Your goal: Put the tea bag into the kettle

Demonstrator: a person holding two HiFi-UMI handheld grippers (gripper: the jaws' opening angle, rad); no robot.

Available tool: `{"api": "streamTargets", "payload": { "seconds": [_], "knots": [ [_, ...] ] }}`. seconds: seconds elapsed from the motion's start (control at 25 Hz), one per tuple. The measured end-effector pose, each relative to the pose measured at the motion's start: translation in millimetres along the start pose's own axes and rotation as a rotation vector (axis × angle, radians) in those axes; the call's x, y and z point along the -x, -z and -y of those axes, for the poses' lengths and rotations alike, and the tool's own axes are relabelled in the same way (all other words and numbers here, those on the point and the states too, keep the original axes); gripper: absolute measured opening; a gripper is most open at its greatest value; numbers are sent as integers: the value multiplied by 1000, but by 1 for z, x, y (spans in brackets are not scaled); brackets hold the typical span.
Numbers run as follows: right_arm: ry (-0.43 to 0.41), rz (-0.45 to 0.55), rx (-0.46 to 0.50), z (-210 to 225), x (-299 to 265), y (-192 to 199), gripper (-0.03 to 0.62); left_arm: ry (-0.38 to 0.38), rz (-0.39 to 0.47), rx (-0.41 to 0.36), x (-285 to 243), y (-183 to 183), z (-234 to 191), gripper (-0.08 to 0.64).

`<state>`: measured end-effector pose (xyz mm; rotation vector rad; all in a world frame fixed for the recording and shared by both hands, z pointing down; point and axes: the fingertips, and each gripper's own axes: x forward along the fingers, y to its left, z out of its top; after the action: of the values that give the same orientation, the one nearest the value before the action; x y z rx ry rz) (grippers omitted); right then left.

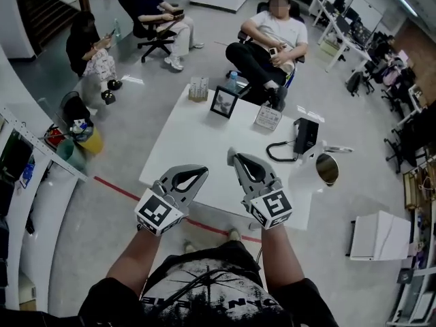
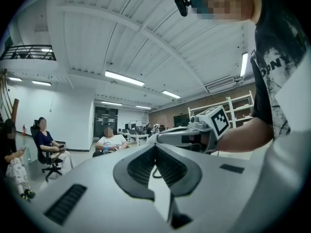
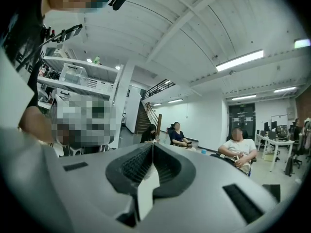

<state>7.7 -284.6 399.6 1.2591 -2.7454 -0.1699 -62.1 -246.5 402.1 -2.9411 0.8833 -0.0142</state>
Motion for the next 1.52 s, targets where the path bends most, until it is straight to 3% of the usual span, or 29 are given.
{"api": "streamTargets", "payload": {
  "seconds": [0.96, 1.52],
  "knots": [
    [317, -114, -48, 214, 216, 62, 17, 342, 4, 31, -245, 5, 176, 8],
    [403, -181, -81, 279, 271, 101, 17, 423, -27, 68, -316, 23, 227, 8]
  ]
}}
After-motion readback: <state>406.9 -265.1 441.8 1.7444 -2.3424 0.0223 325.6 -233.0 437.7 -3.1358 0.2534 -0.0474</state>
